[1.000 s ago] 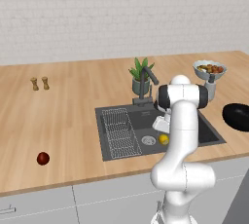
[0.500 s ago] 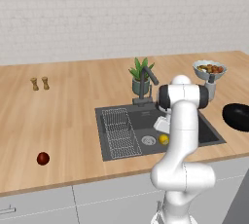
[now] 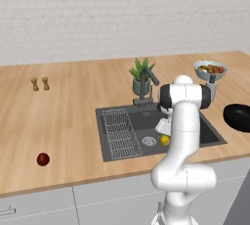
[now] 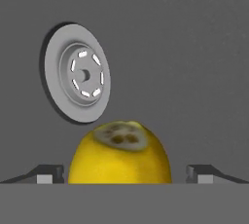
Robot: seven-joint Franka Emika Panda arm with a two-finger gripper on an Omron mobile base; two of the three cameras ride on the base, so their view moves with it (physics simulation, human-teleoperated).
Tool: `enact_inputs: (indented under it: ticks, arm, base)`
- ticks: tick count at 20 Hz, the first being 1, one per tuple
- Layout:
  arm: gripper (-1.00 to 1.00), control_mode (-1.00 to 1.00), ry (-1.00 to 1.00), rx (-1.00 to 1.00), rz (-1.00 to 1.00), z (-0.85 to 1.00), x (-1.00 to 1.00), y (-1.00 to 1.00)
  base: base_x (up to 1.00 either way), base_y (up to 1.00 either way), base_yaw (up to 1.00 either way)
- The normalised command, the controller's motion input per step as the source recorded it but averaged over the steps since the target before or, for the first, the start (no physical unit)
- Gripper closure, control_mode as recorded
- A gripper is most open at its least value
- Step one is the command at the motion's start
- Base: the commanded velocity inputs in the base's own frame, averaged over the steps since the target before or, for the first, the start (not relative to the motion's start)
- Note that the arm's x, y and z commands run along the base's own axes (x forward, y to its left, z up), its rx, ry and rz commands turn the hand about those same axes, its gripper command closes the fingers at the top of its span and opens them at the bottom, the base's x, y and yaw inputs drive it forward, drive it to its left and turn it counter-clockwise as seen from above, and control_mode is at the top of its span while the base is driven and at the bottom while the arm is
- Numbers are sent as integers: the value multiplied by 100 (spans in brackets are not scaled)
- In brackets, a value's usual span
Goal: Pick the lemon from the sink and place it in the bowl. Then pick the bowl and place it in the microwave. Then close the microwave door and press the start button.
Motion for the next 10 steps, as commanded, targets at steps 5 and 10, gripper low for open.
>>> enact_inputs:
  ticks: [5,10]
  arm:
    - [100,-100,0,0,0,-12,-3,34]
    - [100,-100,0,0,0,-7,-12,30]
  base:
    - [0,0,0]
    - [0,0,0]
